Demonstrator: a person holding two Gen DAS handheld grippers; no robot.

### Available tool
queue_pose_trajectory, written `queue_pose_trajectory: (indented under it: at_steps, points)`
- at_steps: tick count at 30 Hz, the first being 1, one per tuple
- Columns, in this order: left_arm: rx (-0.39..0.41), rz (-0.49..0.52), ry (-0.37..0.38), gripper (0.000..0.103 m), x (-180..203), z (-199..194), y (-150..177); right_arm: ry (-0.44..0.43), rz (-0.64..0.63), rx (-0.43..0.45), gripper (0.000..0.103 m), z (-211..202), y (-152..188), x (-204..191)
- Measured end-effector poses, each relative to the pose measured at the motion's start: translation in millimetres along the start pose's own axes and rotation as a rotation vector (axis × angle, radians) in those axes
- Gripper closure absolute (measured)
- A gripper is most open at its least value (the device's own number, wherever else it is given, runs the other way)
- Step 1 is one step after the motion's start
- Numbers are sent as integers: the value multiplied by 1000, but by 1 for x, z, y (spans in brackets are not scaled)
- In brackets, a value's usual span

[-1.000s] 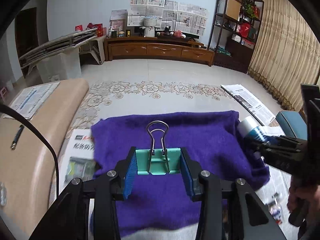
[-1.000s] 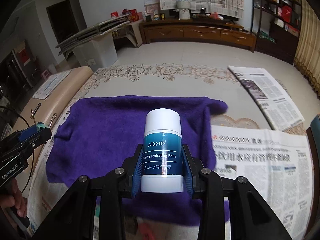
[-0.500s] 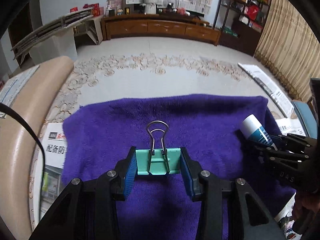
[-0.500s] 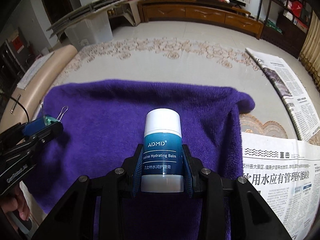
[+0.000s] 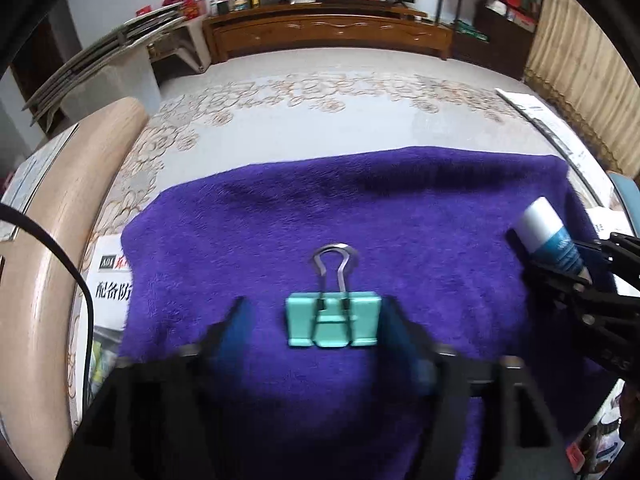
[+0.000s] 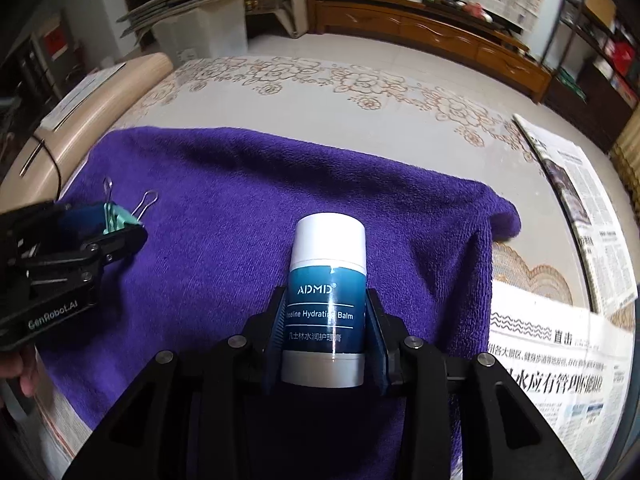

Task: Organize rigid objects
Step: 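Carry the clip and balm stick onto the purple towel and release both, then grasp the white USB charger with the left tool while the right grasps the small white bottle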

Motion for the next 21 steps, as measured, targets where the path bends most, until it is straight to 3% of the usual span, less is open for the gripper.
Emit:
queue_pose_trajectory:
  at_steps: [2,4,7,12,14,17,21]
  points:
    - [-14,-16,37,19,-5,1,1,-26,-19,6,53,-1,2,2]
    - [-27,-8,35,15,-3,1,2,-67,-51,-3,31,0,5,0]
    - [-33,-6,47,14,2,-2,5,-44,-76,-17,31,-1,10,-4]
    - [17,-29,128,11,6,-30,21,-79,-33,38,31,-32,24,-2]
    - [45,-42,145,0,6,-44,32,-77,-6,78,23,-51,35,1]
    - [81,-55,177,0,7,-66,53,-120,35,133,1,-83,60,7]
    - [96,-69,216,0,12,-90,87,-108,103,151,0,-115,102,13]
Point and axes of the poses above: each gripper's, at about its wrist camera, not at the fingertips, and z roughly the way its jaws point, x to its right, y to its underside, the point moved 2 cm from there along z, roughly the way its jaws point, and after that the axes turned 12 degrees about -x, right-handed, at the moved point
